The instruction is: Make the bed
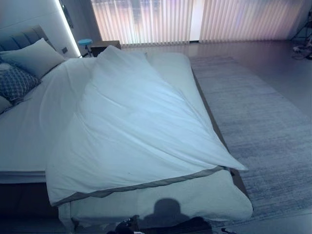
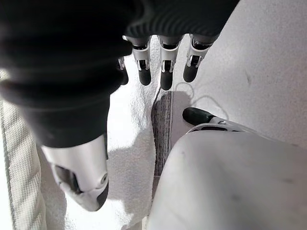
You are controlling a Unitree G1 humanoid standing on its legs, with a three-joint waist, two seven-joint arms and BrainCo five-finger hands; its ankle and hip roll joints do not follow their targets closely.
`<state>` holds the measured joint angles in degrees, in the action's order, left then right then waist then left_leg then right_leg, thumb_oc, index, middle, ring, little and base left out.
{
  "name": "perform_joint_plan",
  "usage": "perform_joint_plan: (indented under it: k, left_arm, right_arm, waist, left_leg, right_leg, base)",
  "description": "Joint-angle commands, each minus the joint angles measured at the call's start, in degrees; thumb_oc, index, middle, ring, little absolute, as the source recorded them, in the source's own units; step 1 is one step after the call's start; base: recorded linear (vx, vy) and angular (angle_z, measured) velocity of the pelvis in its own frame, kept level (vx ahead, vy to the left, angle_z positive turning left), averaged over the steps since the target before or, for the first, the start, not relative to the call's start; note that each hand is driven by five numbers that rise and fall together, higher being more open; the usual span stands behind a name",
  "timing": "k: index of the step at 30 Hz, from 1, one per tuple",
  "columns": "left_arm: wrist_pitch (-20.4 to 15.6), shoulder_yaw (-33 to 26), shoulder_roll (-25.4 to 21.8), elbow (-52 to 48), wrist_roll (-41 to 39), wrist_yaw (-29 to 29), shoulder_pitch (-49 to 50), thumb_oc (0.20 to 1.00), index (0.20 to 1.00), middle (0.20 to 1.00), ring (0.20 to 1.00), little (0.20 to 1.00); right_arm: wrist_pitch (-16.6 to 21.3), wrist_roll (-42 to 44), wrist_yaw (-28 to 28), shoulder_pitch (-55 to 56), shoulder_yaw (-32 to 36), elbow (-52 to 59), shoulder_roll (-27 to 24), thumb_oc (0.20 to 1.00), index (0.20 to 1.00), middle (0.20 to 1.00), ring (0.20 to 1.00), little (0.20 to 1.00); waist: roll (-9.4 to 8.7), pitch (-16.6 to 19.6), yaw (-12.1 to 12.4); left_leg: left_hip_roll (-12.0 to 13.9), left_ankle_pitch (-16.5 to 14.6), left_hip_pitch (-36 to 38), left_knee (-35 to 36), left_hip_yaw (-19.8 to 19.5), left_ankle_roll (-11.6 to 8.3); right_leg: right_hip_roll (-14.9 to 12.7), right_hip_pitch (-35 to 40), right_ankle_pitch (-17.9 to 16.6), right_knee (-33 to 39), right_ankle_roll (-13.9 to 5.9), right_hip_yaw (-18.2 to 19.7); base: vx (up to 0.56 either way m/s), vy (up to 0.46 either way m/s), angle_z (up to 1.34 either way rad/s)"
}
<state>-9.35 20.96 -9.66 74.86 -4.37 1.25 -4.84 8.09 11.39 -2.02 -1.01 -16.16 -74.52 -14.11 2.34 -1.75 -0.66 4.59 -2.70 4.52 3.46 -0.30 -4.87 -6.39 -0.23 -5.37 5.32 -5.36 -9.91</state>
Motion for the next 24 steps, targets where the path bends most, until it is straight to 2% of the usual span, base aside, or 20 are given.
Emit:
perform_joint_plan:
  k: [1,3,4,5,6,7,8,9,10,11,12,13,14,16,17,20,24]
  left_arm:
    - [-1.17,-3.26,0.71,4.7,-4.0,-0.79,-4.34,1.0,1.0,1.0,1.0,1.0]
    - [-1.27,-4.88,1.03,4.61,-7.78,-0.69,-4.29,1.0,1.0,1.0,1.0,1.0]
    - [-1.4,-6.5,1.38,3.95,-12.66,-0.47,-4.46,1.0,1.0,1.0,1.0,1.0]
    - [-1.4,-6.5,1.38,3.95,-12.66,-0.47,-4.46,1.0,1.0,1.0,1.0,1.0]
    - [-1.5,-8.29,1.67,3.24,-18.59,-0.55,-5.37,1.0,1.0,1.0,1.0,1.0]
    - [-1.5,-8.29,1.67,3.25,-18.59,-0.55,-5.37,1.0,1.0,1.0,1.0,1.0]
    - [-2.11,-9.35,2.15,1.01,-24.76,-1.24,-6.77,1.0,1.0,1.0,1.0,1.0]
    - [-2.11,-9.34,2.15,1.01,-24.76,-1.24,-6.77,1.0,1.0,1.0,1.0,1.0]
    - [-2.46,-9.73,2.93,-1.43,-30.63,-1.49,-8.67,1.0,1.0,1.0,1.0,1.0]
    - [-2.46,-9.74,2.93,-1.43,-30.64,-1.49,-8.68,1.0,1.0,1.0,1.0,1.0]
    - [-3.36,-10.63,3.51,-3.19,-36.07,-2.69,-11.26,1.0,1.0,1.0,1.0,1.0]
    - [-3.36,-10.63,3.51,-3.19,-36.08,-2.69,-11.27,1.0,1.0,1.0,1.0,1.0]
    - [-3.92,-11.61,3.88,-4.01,-40.06,-3.64,-13.94,1.0,1.0,1.0,1.0,1.0]
    - [-4.12,-12.27,4.17,-4.06,-41.84,-4.22,-15.4,1.0,1.0,1.0,1.0,1.0]
    - [-4.96,-13.81,4.4,-5.68,-46.2,-5.29,-18.34,1.0,1.0,1.0,1.0,1.0]
    - [-5.31,-14.34,4.66,-6.36,-47.7,-5.79,-19.81,1.0,1.0,1.0,1.0,1.0]
    - [-6.87,-17.91,4.36,-8.25,-54.45,-7.91,-25.71,1.0,1.0,1.0,1.0,1.0]
  right_arm:
    - [0.93,1.16,0.3,-2.43,0.02,-2.95,1.68,1.0,1.0,1.0,1.0,1.0]
    - [1.2,1.66,0.55,-2.26,0.23,-2.42,1.52,1.0,1.0,1.0,1.0,1.0]
    - [1.49,2.62,0.81,-2.22,0.44,-1.68,1.44,1.0,1.0,1.0,1.0,1.0]
    - [1.49,2.62,0.81,-2.22,0.43,-1.68,1.44,1.0,1.0,1.0,1.0,1.0]
    - [1.87,4.0,1.17,-2.67,0.33,-0.33,1.14,1.0,1.0,1.0,1.0,1.0]
    - [1.87,4.0,1.17,-2.67,0.33,-0.33,1.14,1.0,1.0,1.0,1.0,1.0]
    - [2.15,5.0,1.78,-3.58,-0.21,1.76,0.64,1.0,1.0,1.0,1.0,1.0]
    - [2.15,5.0,1.78,-3.58,-0.21,1.76,0.64,1.0,1.0,1.0,1.0,1.0]
    - [2.53,6.65,2.42,-4.76,-0.48,4.42,0.01,1.0,1.0,1.0,1.0,1.0]
    - [2.53,6.65,2.42,-4.78,-0.48,4.42,0.01,1.0,1.0,1.0,1.0,1.0]
    - [2.78,8.47,3.3,-5.83,-0.31,7.27,-0.37,1.0,1.0,1.0,1.0,1.0]
    - [2.77,8.47,3.3,-5.83,-0.31,7.28,-0.37,1.0,1.0,1.0,1.0,1.0]
    - [3.06,10.26,4.15,-6.83,-0.12,9.29,-0.63,1.0,1.0,1.0,1.0,1.0]
    - [3.19,10.6,4.4,-7.43,-0.21,9.71,-0.72,1.0,1.0,1.0,1.0,1.0]
    - [3.41,11.18,5.21,-8.13,-0.73,12.74,-1.06,1.0,1.0,1.0,1.0,1.0]
    - [3.43,11.61,5.56,-8.57,-0.64,13.68,-1.36,1.0,1.0,1.0,1.0,1.0]
    - [4.15,13.53,6.55,-9.04,-1.5,18.86,-2.1,1.0,1.0,1.0,1.0,1.0]
  waist:
    - [-3.37,-0.31,-0.25]
    - [-3.49,-0.89,-0.37]
    - [-3.67,-1.69,-0.56]
    - [-3.66,-1.69,-0.56]
    - [-3.91,-3.3,-0.94]
    - [-3.91,-3.29,-0.94]
    - [-4.0,-5.77,-1.21]
    - [-4.0,-5.75,-1.2]
    - [-4.31,-8.99,-1.52]
    - [-4.32,-8.97,-1.53]
    - [-4.74,-11.63,-1.86]
    - [-4.75,-11.59,-1.85]
    - [-5.24,-14.02,-2.34]
    - [-5.36,-14.81,-2.52]
    - [-5.75,-16.51,-3.12]
    - [-5.84,-16.83,-3.45]
    - [-6.48,-18.26,-4.89]
  left_leg:
    - [-3.4,2.15,-1.67,1.54,0.18,2.75]
    - [-3.29,2.22,-1.96,1.54,0.26,2.68]
    - [-3.05,2.32,-2.5,1.54,0.38,2.54]
    - [-3.04,2.32,-2.51,1.54,0.38,2.54]
    - [-2.67,2.79,-3.38,1.54,0.49,2.49]
    - [-2.67,2.8,-3.39,1.54,0.5,2.48]
    - [-2.41,3.24,-4.49,1.54,0.86,2.58]
    - [-2.41,3.24,-4.51,1.54,0.88,2.58]
    - [-2.71,2.92,-7.14,-1.61,1.19,2.72]
    - [-2.73,2.88,-7.23,-1.71,1.19,2.72]
    - [-3.01,2.36,-10.17,-4.6,1.74,2.68]
    - [-3.02,2.32,-10.26,-4.69,1.76,2.69]
    - [-3.52,1.64,-13.58,-8.44,2.17,2.44]
    - [-3.8,1.24,-15.7,-10.49,2.4,2.31]
    - [-4.15,0.65,-19.57,-14.06,2.8,2.01]
    - [-4.35,0.21,-22.22,-16.61,2.79,1.9]
    - [-3.45,-1.21,-31.22,-23.87,3.0,1.34]
  right_leg:
    - [-1.02,-0.81,-0.28,-0.32,-2.53,1.89]
    - [-0.83,-1.18,-0.29,-0.32,-2.42,2.04]
    - [-0.45,-1.95,-0.34,-0.32,-2.39,2.24]
    - [-0.45,-1.96,-0.34,-0.32,-2.39,2.24]
    - [0.03,-3.94,0.19,-2.43,-2.05,2.77]
    - [0.03,-3.97,0.21,-2.46,-2.05,2.78]
    - [0.18,-6.78,0.88,-5.26,-1.92,3.18]
    - [0.17,-6.82,0.9,-5.3,-1.92,3.2]
    - [-0.04,-9.51,1.14,-8.45,-1.9,3.53]
    - [-0.06,-9.59,1.17,-8.52,-1.91,3.53]
    - [-0.23,-12.5,1.77,-11.69,-2.28,3.37]
    - [-0.25,-12.61,1.81,-11.79,-2.28,3.39]
    - [-0.62,-15.43,1.97,-14.73,-2.5,3.66]
    - [-1.0,-17.33,2.1,-16.23,-2.64,3.73]
    - [-1.51,-20.5,2.33,-18.92,-2.88,4.06]
    - [-1.86,-22.33,2.75,-20.26,-3.0,4.15]
    - [-2.29,-30.21,4.4,-26.96,-2.55,4.51]
  base:
    - [0.0,0.0,0.0]
    - [0.0,0.0,0.0]
    - [-0.03,-0.013,-0.03]
    - [-0.1,-0.029,-0.09]
    - [-0.07,-0.018,-0.11]
    - [-0.2,-0.02,-0.09]
    - [-0.12,-0.002,-0.04]
    - [-0.28,-0.001,-0.08]
    - [-0.16,0.001,-0.09]
    - [-0.31,0.007,-0.17]
    - [-0.15,0.006,-0.13]
    - [-0.29,0.015,-0.19]
    - [-0.14,0.01,-0.12]
    - [-0.19,0.019,-0.04]
    - [-0.19,0.019,0.02]
    - [-0.12,-0.001,0.01]
    - [-0.12,-0.02,0.02]
